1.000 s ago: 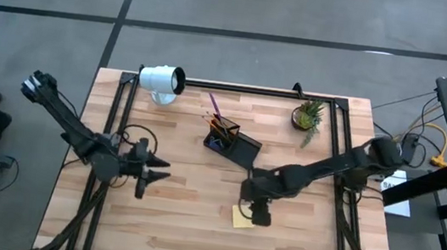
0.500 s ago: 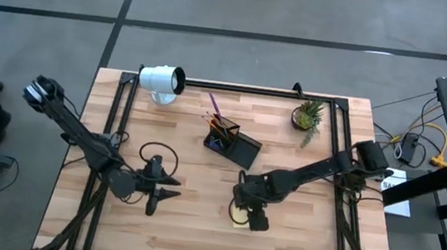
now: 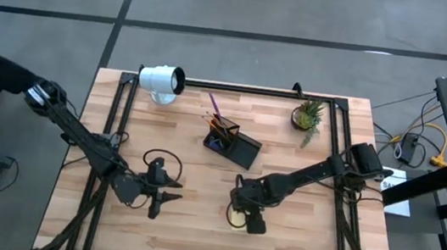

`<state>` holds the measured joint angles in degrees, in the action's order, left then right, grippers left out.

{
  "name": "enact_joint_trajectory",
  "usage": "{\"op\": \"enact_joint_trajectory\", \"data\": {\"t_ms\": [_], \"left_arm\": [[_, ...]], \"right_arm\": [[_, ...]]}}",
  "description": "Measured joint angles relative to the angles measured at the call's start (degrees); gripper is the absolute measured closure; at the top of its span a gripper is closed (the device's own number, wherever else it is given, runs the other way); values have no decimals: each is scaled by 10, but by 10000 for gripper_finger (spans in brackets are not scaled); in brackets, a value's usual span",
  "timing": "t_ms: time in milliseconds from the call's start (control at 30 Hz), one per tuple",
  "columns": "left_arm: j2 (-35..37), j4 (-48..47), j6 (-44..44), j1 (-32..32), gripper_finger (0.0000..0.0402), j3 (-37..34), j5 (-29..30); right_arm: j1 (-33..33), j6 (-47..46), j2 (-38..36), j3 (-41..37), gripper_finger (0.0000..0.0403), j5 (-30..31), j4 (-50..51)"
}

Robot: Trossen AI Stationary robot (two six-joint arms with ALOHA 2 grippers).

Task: Pick and place office supplies into organizer
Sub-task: Put the yellow sticky notes into the black desk organizer

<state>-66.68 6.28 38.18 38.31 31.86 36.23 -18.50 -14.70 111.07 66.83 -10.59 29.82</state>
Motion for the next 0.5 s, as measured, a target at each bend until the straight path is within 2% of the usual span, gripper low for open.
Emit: {"op": "enact_joint_trajectory", "data": {"t_ms": [167,500], "left_arm": [[13,-19,-1,-1,259,0,0],[22,-43,-13,-5,259,-1,0]], "right_arm": [[0,-8,-1,2,240,2,0],[1,-14,1,11,374,6,-5]]}}
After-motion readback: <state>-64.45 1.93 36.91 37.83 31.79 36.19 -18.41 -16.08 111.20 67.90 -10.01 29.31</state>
